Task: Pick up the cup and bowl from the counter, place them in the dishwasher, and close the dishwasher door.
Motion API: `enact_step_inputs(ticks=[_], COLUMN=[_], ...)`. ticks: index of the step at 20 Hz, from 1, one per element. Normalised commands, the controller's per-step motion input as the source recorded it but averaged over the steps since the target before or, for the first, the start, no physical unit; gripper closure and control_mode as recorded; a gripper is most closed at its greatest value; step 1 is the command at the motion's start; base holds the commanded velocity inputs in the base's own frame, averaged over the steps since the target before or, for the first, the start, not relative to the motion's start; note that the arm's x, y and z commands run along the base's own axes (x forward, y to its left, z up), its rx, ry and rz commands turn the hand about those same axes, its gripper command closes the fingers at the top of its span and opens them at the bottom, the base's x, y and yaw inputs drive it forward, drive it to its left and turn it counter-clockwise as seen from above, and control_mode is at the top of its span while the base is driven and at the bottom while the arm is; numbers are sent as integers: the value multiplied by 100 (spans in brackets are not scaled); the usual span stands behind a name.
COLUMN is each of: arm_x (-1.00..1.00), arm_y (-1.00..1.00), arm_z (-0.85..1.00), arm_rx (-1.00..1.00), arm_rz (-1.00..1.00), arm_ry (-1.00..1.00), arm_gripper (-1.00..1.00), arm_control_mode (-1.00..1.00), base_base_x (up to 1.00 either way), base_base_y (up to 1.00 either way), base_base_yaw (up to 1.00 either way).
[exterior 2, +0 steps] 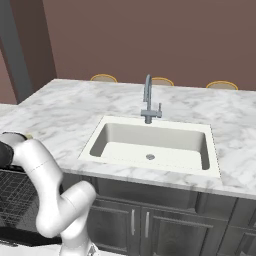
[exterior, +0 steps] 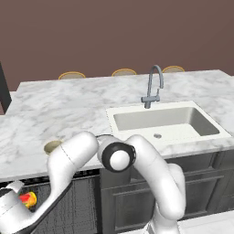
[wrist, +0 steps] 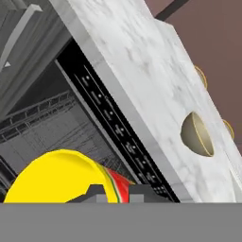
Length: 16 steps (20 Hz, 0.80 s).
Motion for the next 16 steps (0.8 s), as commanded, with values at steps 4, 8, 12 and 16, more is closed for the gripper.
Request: enact_step_inputs(ticks=[4, 8, 12, 16], arm_x=[-2, 0, 1, 15], arm_y=[-22, -11, -9, -9], arm_z=[-38, -41, -56, -37], arm_rx=[0, 0, -1, -7], arm_rz=[9, 3, 0, 0], arm_ry=[-4, 0, 0, 1], arm_gripper=[100, 100, 100, 100], arm_control_mode=[-100, -100, -100, -100], base_base_x=[0, 0, 0, 0], base_base_y=[0, 0, 0, 0], base_base_yaw=[0, 0, 0, 0])
